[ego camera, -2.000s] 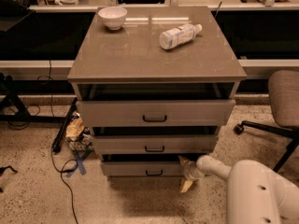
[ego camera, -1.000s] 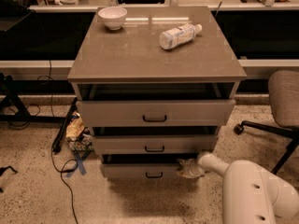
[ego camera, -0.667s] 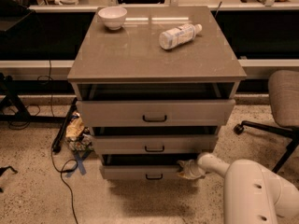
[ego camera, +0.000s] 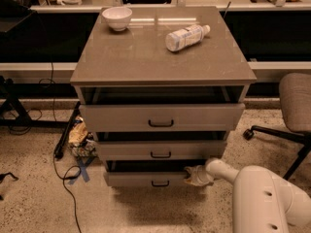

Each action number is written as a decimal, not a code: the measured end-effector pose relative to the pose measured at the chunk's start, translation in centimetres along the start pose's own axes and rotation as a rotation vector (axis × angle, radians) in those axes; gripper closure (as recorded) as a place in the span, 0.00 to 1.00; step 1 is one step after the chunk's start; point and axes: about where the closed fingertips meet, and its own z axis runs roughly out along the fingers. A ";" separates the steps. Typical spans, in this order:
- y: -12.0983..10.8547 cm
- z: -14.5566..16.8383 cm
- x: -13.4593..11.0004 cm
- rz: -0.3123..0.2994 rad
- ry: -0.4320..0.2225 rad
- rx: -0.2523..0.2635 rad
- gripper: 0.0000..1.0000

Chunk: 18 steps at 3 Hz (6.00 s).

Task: Open bottom drawer

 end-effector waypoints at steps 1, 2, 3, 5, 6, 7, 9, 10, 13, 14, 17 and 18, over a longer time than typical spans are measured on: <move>1.9 -0.2 0.7 0.023 -0.001 -0.005 1.00; 1.7 -0.8 0.5 0.023 -0.001 -0.005 1.00; 2.7 -0.9 0.6 0.039 0.000 0.002 1.00; 2.6 -1.1 0.5 0.039 0.000 0.002 1.00; 2.6 -1.1 0.5 0.039 0.000 0.002 1.00; 2.6 -1.1 0.5 0.040 0.000 0.002 1.00; 2.6 -1.1 0.5 0.040 -0.001 0.002 0.97; 2.6 -1.1 0.5 0.040 -0.001 0.002 0.75; 2.9 -0.7 0.1 0.017 0.003 -0.026 0.05; 3.6 -0.6 0.0 0.001 0.009 -0.047 0.00; 6.8 -1.7 1.9 0.081 0.010 -0.073 0.42; 6.7 -2.2 1.7 0.082 0.010 -0.073 0.65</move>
Offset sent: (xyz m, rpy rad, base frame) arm -0.1812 -0.0690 -0.0248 0.0654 0.0268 -0.3022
